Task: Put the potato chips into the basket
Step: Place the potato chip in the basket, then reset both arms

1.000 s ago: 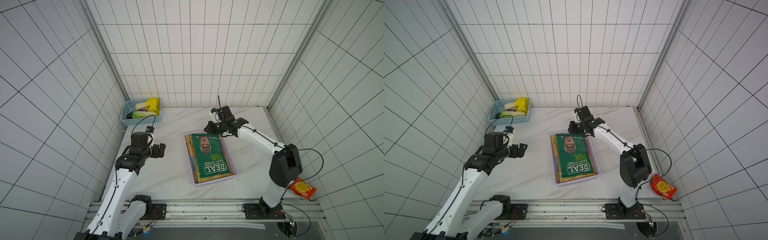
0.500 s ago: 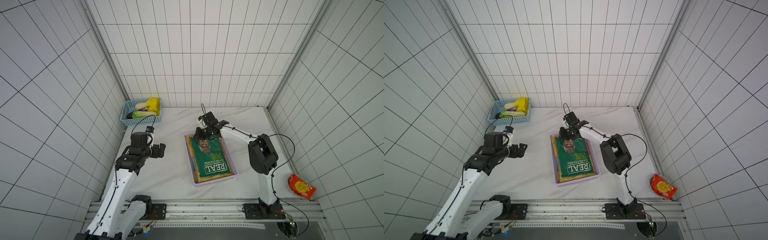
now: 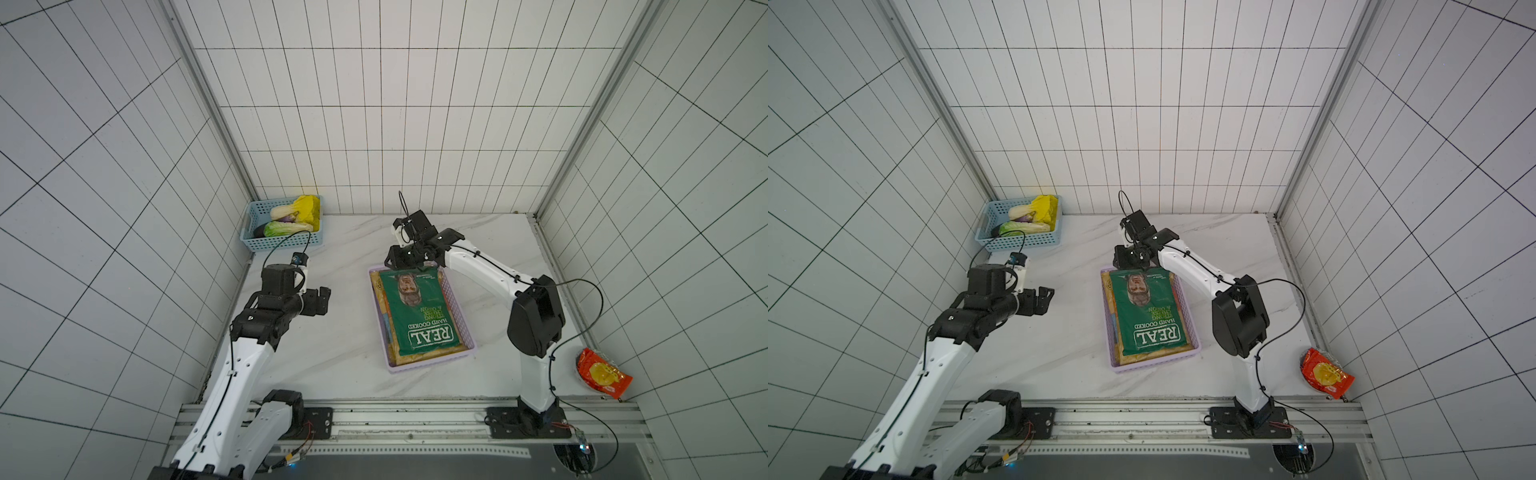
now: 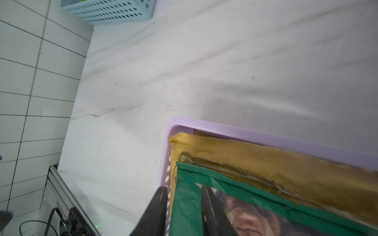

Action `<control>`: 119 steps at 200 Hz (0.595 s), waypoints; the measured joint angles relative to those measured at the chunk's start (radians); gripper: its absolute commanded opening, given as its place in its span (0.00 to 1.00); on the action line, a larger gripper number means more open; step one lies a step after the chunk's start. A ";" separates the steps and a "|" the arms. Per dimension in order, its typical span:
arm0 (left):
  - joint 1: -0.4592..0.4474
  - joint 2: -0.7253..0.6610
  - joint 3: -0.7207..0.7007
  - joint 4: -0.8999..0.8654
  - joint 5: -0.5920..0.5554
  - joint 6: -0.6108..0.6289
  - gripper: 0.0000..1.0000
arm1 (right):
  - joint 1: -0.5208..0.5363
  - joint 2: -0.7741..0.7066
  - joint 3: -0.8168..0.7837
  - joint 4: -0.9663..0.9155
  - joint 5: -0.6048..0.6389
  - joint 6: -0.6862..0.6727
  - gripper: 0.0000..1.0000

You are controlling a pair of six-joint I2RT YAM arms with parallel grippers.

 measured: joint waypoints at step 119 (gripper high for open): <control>0.000 0.050 -0.095 0.283 -0.026 0.050 0.97 | -0.143 -0.945 -0.840 0.105 0.248 -0.067 0.66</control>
